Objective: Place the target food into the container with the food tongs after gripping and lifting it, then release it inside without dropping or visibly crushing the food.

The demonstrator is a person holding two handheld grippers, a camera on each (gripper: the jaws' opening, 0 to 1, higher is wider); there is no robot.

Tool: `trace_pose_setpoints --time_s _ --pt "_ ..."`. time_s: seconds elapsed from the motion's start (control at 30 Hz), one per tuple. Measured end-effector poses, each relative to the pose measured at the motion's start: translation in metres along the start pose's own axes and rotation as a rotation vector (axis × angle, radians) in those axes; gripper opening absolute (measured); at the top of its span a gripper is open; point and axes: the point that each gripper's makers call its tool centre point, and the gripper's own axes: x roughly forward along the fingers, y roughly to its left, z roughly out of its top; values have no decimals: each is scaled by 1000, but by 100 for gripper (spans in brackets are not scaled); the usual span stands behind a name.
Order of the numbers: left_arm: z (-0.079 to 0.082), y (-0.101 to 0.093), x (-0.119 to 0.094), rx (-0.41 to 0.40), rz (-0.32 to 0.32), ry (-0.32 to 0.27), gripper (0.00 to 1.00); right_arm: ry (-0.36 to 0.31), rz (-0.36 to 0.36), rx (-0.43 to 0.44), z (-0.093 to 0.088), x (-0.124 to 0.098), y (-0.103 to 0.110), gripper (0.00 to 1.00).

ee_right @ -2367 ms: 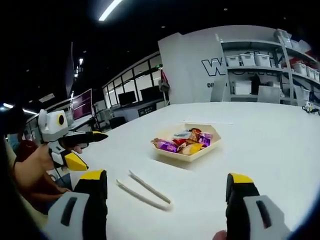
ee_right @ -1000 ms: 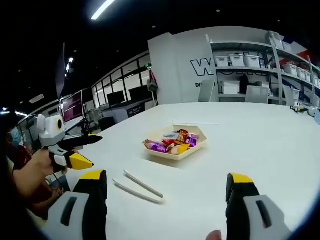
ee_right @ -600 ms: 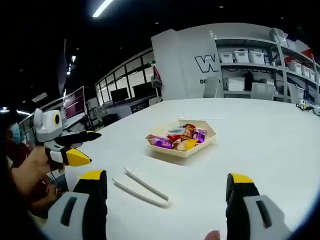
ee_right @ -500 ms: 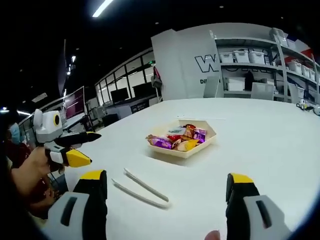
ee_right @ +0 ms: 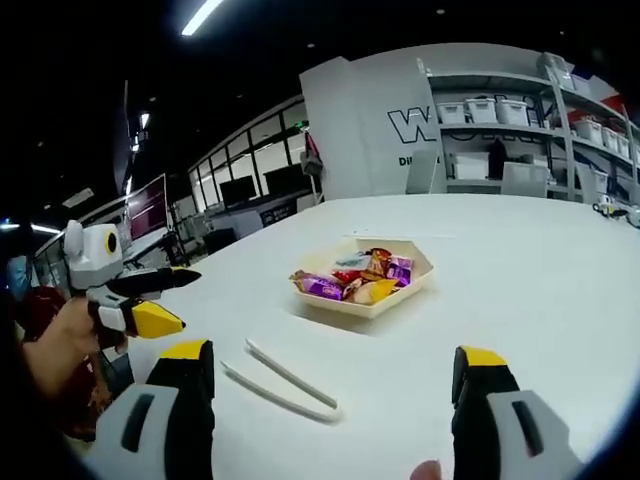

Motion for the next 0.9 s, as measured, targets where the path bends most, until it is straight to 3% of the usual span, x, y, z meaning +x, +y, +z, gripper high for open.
trace_pose_setpoints --time_s 0.9 --pt "-2 1 -1 16 12 9 99 -1 -1 -9 -2 -6 -3 99"
